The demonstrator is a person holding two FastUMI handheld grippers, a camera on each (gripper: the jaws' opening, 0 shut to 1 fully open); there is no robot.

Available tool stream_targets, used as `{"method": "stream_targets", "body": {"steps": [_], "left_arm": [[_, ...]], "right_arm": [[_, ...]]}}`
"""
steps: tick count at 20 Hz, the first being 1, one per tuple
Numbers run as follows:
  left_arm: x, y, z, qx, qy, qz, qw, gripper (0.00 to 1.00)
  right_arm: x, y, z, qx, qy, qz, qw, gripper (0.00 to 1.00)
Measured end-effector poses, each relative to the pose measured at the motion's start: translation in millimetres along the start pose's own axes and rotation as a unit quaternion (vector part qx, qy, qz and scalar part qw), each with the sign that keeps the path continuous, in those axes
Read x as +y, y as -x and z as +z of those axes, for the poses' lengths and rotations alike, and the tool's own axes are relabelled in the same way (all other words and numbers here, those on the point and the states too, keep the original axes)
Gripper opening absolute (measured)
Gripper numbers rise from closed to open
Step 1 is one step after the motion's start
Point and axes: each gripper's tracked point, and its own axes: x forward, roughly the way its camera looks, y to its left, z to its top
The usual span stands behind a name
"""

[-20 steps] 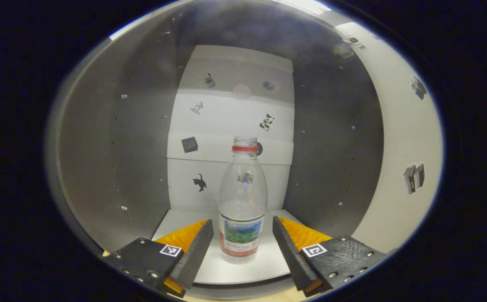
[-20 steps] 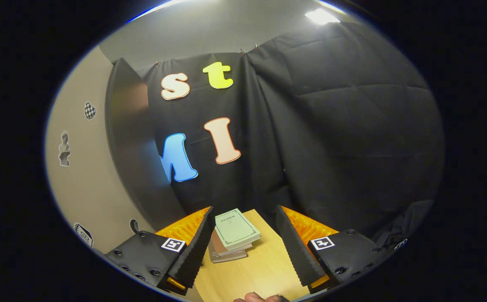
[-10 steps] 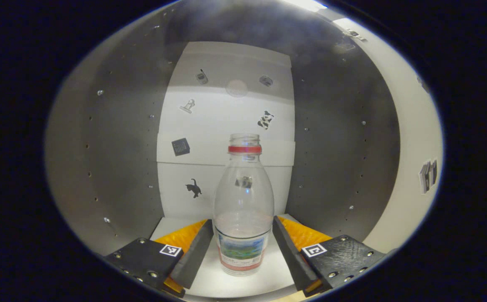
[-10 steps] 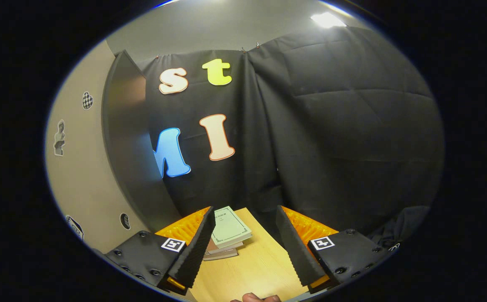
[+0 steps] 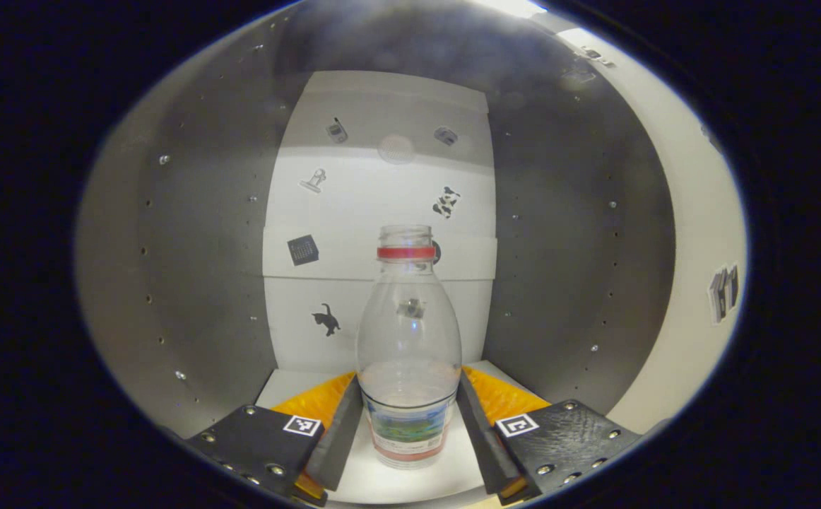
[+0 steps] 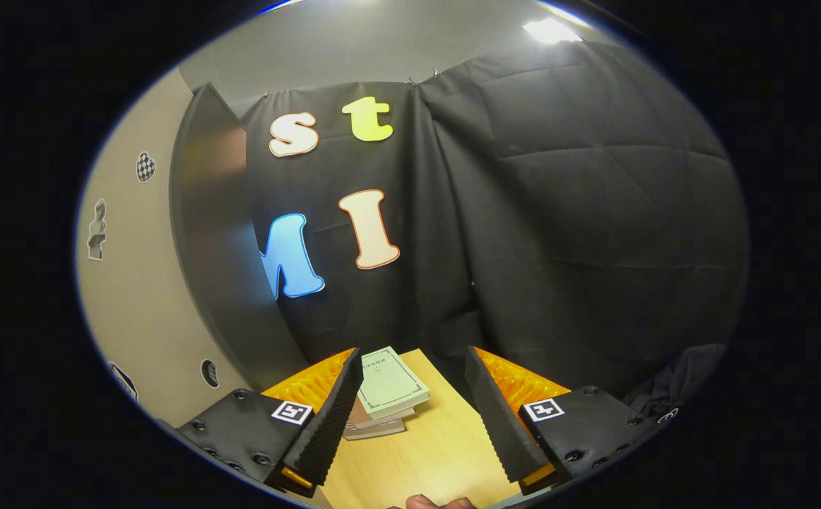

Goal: Open the cabinet door with the right hand, grasp the bottle in the cabinet with the left hand and place it on the coaster, then close the cabinet door with the right hand.

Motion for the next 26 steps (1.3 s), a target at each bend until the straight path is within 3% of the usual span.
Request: {"method": "stream_targets", "body": {"steps": [6, 10, 11, 13, 14, 15, 16, 18, 19, 25, 26], "left_arm": [[-4, 30, 26, -0.018, -0.031, -0.021, 0.999, 0.76], [2, 77, 44, -0.035, -0.026, -0.031, 0.999, 0.73], [5, 90, 47, -0.037, -0.022, -0.032, 0.999, 0.73], [14, 118, 47, -0.039, -0.021, -0.031, 0.999, 0.73], [21, 132, 48, -0.042, -0.024, -0.028, 0.998, 0.73], [29, 146, 48, -0.044, -0.027, -0.022, 0.998, 0.73], [40, 158, 45, -0.043, -0.027, -0.012, 0.999, 0.73], [60, 186, 33, -0.034, -0.017, 0.003, 0.999, 0.75], [70, 199, 26, -0.03, -0.013, 0.013, 0.999, 0.73], [142, 276, -34, -0.018, -0.01, 0.084, 0.996, 0.72], [154, 289, -49, -0.016, -0.007, 0.095, 0.995, 0.72]], "right_arm": [[-6, 1, 9, -0.008, 0.007, -0.004, 1.0, 0.93], [-8, 11, 15, -0.026, -0.005, -0.007, 1.0, 0.93], [-7, 14, 15, -0.026, -0.011, -0.006, 1.0, 0.85], [-5, 20, 14, -0.027, -0.022, -0.005, 0.999, 0.85], [-4, 23, 14, -0.028, -0.029, -0.003, 0.999, 0.93], [0, 26, 13, -0.026, -0.04, 0.003, 0.999, 0.93], [9, 29, 14, -0.023, -0.056, 0.019, 0.998, 0.85], [24, 36, 16, -0.026, -0.074, 0.045, 0.996, 0.86], [21, 38, 17, -0.032, -0.072, 0.042, 0.996, 0.93], [41, 59, 11, -0.041, -0.025, 0.04, 0.998, 0.93], [45, 62, 9, -0.042, -0.026, 0.04, 0.998, 0.85]]}}
